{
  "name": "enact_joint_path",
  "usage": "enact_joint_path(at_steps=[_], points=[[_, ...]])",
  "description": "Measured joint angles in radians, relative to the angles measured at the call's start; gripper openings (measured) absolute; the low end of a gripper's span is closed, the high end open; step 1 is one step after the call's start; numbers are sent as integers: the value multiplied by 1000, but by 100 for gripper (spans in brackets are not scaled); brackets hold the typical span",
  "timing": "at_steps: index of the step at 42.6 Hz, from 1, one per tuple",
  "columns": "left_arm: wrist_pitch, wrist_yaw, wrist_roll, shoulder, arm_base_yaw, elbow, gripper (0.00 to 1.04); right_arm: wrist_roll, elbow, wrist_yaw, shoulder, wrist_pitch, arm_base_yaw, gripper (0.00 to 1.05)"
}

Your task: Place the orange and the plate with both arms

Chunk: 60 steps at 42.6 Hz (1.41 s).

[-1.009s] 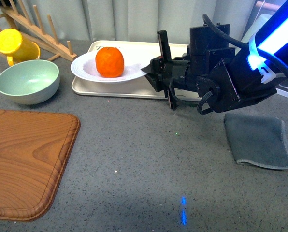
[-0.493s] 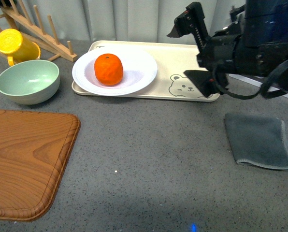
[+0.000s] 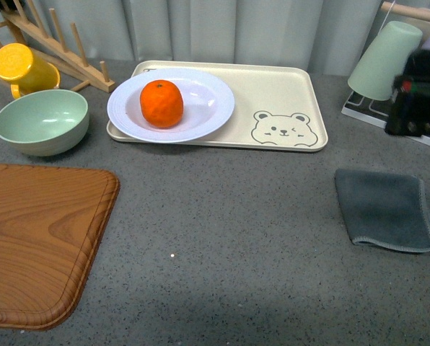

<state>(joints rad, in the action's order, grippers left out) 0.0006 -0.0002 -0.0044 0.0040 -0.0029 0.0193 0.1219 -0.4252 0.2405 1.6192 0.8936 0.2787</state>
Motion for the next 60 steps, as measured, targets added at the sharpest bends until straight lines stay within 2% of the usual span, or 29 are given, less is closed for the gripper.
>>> enact_joint_path(at_steps=[5, 10, 16, 26, 31, 35, 38, 48, 51, 55, 56, 60], points=[[0, 0, 0, 0, 0, 0, 98, -90, 146, 42, -148, -38, 15, 95], [0, 0, 0, 0, 0, 0, 98, -117, 247, 61, -317, -116, 42, 95], [0, 0, 0, 0, 0, 0, 98, -125, 367, 126, -680, -346, 69, 95], [0, 0, 0, 0, 0, 0, 98, -135, 392, 161, -1229, -767, 33, 95], [0, 0, 0, 0, 0, 0, 98, -135, 394, 156, -1284, -776, 27, 95], [0, 0, 0, 0, 0, 0, 98, -132, 420, 27, -1323, -661, -19, 82], [0, 0, 0, 0, 0, 0, 98, -132, 420, -27, -1362, -642, -51, 71], [0, -1, 0, 0, 0, 0, 98, -132, 420, -109, -1448, -722, -137, 32], [0, 0, 0, -1, 0, 0, 98, -129, 420, -219, -1549, -858, -217, 20], [0, -1, 0, -1, 0, 0, 98, -127, 419, -232, -1612, -888, -270, 4], [0, -2, 0, -1, 0, 0, 98, -127, 420, -233, -1613, -890, -272, 1], [0, 0, 0, -1, 0, 0, 98, -126, 420, -239, -1614, -892, -274, 1]])
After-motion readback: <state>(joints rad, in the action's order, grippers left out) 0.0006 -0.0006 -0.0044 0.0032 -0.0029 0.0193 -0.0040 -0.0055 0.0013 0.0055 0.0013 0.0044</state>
